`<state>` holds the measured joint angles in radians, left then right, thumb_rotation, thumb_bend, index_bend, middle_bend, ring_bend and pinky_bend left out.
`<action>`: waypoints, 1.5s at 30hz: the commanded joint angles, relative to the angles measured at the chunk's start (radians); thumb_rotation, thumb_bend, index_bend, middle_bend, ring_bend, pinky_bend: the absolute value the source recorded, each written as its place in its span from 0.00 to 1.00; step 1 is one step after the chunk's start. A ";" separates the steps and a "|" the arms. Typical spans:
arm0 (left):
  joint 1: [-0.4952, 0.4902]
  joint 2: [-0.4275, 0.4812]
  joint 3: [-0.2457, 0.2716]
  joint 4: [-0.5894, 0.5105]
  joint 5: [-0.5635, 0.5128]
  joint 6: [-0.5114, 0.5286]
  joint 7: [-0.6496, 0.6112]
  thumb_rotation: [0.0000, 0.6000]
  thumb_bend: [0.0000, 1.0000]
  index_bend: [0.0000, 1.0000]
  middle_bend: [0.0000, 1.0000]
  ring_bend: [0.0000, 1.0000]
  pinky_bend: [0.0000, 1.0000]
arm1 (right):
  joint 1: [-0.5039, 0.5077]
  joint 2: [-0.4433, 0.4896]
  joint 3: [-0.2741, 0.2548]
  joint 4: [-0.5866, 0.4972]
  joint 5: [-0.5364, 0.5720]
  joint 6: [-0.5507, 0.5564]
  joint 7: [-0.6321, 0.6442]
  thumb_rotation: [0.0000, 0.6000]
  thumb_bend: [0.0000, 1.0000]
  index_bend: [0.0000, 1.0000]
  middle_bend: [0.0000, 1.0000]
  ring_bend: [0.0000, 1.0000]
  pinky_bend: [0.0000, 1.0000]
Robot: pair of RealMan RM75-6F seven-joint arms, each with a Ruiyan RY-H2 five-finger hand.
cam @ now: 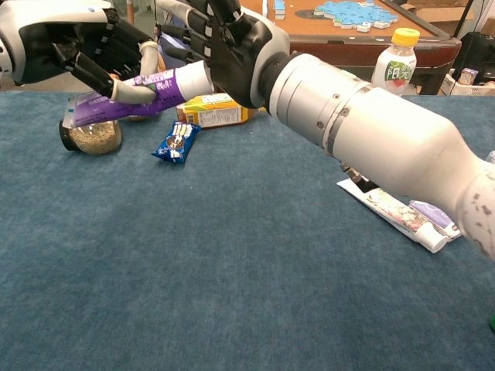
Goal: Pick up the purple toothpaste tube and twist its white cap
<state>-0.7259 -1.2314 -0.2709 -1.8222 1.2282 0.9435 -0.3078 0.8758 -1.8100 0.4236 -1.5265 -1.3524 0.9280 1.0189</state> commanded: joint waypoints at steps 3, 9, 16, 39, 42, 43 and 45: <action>-0.002 -0.004 0.002 0.005 -0.004 -0.005 0.001 1.00 0.53 0.58 0.76 0.52 0.40 | 0.003 -0.011 0.002 0.002 0.001 0.019 -0.016 0.47 0.00 0.00 0.00 0.00 0.00; -0.006 -0.009 0.000 0.008 -0.010 -0.008 0.005 1.00 0.53 0.58 0.76 0.52 0.40 | 0.008 -0.015 0.006 0.003 0.007 0.028 -0.032 0.47 0.00 0.00 0.00 0.00 0.00; -0.010 -0.014 -0.001 0.013 -0.015 -0.014 0.005 1.00 0.53 0.58 0.76 0.52 0.40 | 0.015 -0.017 -0.001 0.008 0.001 0.024 -0.027 0.47 0.00 0.00 0.00 0.00 0.00; -0.002 -0.050 0.085 0.186 0.141 -0.015 0.017 1.00 0.53 0.58 0.75 0.51 0.40 | -0.106 0.325 -0.085 -0.145 -0.105 0.092 -0.110 0.47 0.00 0.00 0.00 0.00 0.00; -0.007 -0.077 0.096 0.217 0.147 -0.007 0.070 1.00 0.53 0.57 0.75 0.50 0.40 | -0.123 0.370 -0.094 -0.156 -0.113 0.105 -0.125 0.47 0.00 0.00 0.00 0.00 0.00; -0.009 -0.088 0.102 0.232 0.151 -0.004 0.100 1.00 0.53 0.57 0.74 0.50 0.40 | -0.130 0.387 -0.097 -0.160 -0.117 0.112 -0.132 0.47 0.00 0.00 0.00 0.00 0.00; -0.012 -0.109 0.109 0.258 0.159 0.007 0.148 1.00 0.53 0.57 0.74 0.50 0.40 | -0.140 0.411 -0.103 -0.167 -0.123 0.122 -0.145 0.47 0.00 0.00 0.00 0.00 0.00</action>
<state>-0.7325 -1.3141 -0.1740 -1.5954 1.3762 0.9378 -0.2077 0.7478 -1.4171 0.3281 -1.6850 -1.4679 1.0384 0.8871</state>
